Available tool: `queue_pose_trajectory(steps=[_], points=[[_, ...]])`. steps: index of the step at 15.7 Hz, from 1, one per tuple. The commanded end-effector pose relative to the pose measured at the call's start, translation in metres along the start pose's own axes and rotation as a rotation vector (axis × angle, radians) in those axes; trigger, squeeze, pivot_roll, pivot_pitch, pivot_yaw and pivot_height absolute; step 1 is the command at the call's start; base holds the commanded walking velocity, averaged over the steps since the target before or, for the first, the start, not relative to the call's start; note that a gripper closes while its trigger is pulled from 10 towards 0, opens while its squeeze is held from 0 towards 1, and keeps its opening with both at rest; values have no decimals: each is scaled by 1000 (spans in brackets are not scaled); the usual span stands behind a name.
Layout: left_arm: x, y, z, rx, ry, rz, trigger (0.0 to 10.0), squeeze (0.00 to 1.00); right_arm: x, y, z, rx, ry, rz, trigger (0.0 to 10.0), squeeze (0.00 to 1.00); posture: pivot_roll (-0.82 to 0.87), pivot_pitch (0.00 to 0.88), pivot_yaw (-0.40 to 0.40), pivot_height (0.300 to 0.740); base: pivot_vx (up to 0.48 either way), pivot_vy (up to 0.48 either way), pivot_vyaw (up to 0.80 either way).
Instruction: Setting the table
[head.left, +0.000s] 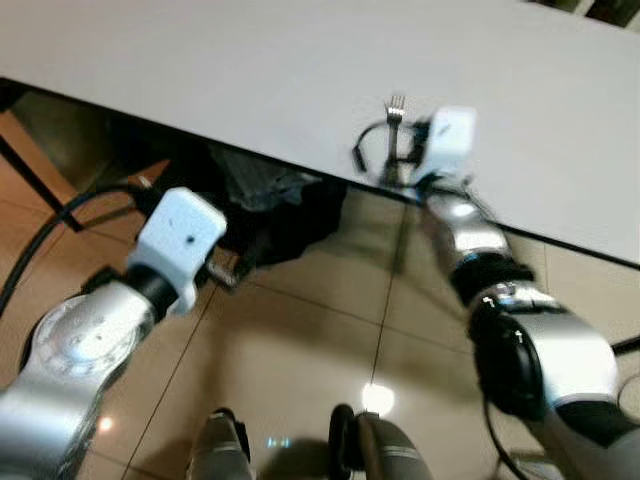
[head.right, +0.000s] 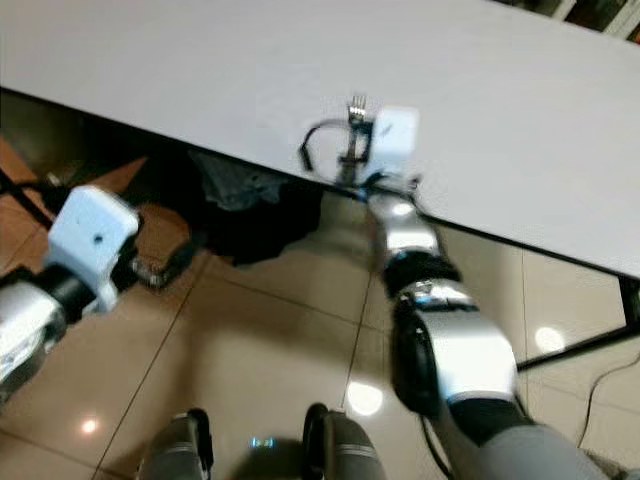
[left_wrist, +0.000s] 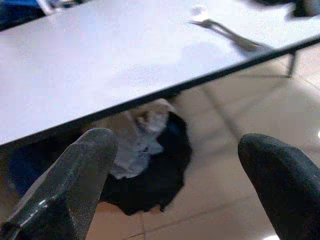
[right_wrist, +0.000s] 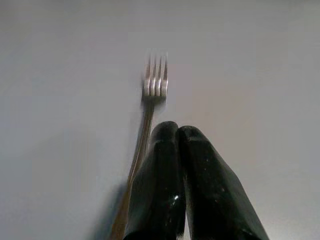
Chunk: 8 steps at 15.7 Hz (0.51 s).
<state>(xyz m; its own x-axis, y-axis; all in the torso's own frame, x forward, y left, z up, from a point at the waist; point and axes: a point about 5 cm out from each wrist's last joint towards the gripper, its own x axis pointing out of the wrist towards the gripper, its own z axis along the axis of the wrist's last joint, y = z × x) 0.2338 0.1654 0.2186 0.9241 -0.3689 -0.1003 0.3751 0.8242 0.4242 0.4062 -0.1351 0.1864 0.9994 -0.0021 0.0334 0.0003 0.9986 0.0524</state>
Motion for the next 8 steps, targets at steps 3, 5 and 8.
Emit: queue_pose_trajectory(steps=[3, 5, 8], points=[[12, -9, -3, -22, -25, 62, 10000, 0, -41, -29, -27, 3, -40, -44, 10000, 0, 103, 98, -111, 740, 0, 320, 0], [19, -13, -12, -28, -8, 119, 10000, 0, -70, -41, -34, 77, -83, -174, 10000, 0, 63, 44, -96, 740, 0, 480, 0], [28, -20, -27, -42, 16, 146, 10000, 0, -98, -33, -43, 135, -60, -114, 10000, 0, 21, 0, -65, 740, 0, 480, 0]])
